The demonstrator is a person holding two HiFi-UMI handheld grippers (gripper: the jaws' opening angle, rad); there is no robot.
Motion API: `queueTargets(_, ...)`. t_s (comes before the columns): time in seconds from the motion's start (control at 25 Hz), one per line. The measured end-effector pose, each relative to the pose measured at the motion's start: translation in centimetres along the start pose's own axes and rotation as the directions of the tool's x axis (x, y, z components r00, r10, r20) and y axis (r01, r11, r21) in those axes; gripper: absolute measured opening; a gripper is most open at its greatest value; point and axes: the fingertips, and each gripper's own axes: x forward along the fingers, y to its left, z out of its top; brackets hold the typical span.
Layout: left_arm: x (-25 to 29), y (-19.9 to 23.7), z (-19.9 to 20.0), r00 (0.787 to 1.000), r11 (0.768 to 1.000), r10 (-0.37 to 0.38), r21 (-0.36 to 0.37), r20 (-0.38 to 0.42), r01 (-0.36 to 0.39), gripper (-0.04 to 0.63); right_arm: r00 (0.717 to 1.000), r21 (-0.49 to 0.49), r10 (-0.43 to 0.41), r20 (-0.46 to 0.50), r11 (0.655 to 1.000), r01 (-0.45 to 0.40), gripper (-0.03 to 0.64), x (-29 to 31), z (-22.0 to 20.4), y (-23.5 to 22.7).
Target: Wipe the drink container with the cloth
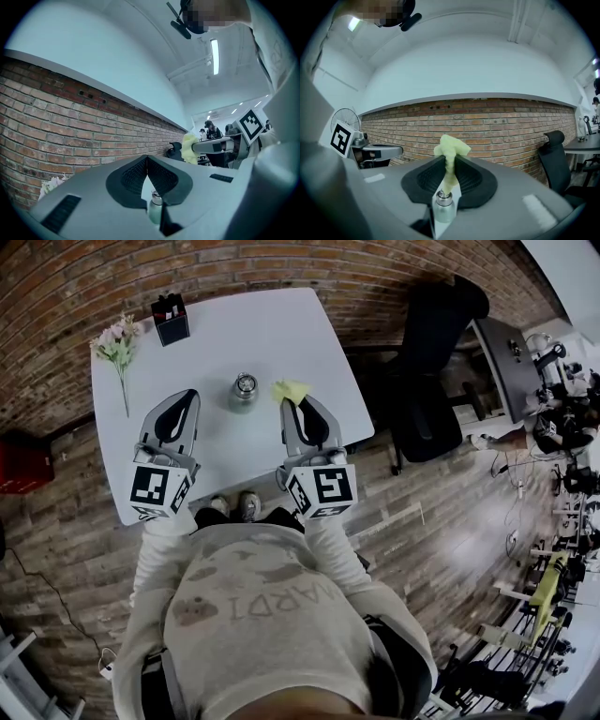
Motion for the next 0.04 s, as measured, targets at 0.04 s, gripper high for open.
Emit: queueTargets(0.04,-0.02,0.00,0.06,1.000,1.000,0.001,0.001,0.001,-0.001,0.000,1.000,0.000,-0.001,0.000,1.000,0.001,0.072,-0.04,0.04,-0.01)
